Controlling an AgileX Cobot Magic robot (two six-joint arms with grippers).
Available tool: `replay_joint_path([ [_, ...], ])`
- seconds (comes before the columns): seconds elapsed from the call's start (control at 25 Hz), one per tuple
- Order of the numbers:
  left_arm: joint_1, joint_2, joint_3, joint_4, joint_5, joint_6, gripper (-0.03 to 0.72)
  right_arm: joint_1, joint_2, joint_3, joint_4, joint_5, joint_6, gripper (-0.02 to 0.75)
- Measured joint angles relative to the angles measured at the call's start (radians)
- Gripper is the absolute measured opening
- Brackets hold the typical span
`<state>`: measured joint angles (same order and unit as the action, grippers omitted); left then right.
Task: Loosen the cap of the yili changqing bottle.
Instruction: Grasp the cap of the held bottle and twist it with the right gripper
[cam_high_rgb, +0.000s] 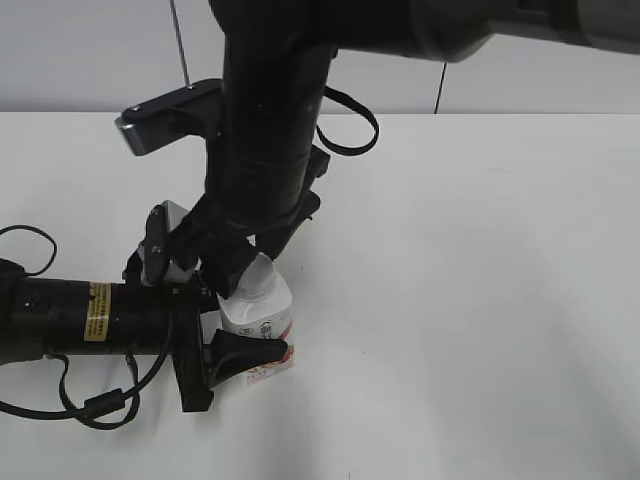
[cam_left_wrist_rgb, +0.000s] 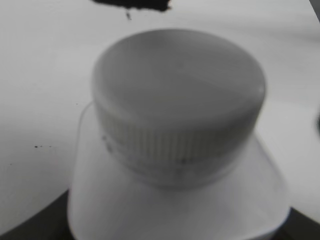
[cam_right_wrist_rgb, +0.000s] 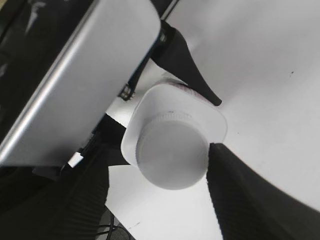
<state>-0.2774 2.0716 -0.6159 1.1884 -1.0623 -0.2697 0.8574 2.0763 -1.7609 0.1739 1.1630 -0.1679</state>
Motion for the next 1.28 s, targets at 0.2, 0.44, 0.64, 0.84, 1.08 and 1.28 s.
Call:
replay_joint_path([
  [0.2, 0.000, 0.000, 0.000, 0.000, 0.000, 0.000, 0.447, 0.000, 0.011, 0.000, -0.002, -0.001, 0.000, 0.491],
  [0.44, 0.000, 0.000, 0.000, 0.000, 0.000, 0.000, 0.447, 0.000, 0.018, 0.000, -0.014, -0.001, 0.000, 0.491],
  [0.64, 0.000, 0.000, 0.000, 0.000, -0.001, 0.000, 0.447, 0.000, 0.022, 0.000, -0.020, -0.002, 0.000, 0.491],
  [0.84, 0.000, 0.000, 0.000, 0.000, -0.001, 0.000, 0.447, 0.000, 0.022, 0.000, -0.032, -0.011, 0.000, 0.491],
  [1.08, 0.000, 0.000, 0.000, 0.000, -0.001, 0.000, 0.447, 0.000, 0.022, 0.000, -0.037, -0.014, 0.000, 0.490],
  [1.28, 0.000, 0.000, 0.000, 0.000, -0.001, 0.000, 0.447, 0.000, 0.022, 0.000, -0.039, -0.014, 0.000, 0.490],
])
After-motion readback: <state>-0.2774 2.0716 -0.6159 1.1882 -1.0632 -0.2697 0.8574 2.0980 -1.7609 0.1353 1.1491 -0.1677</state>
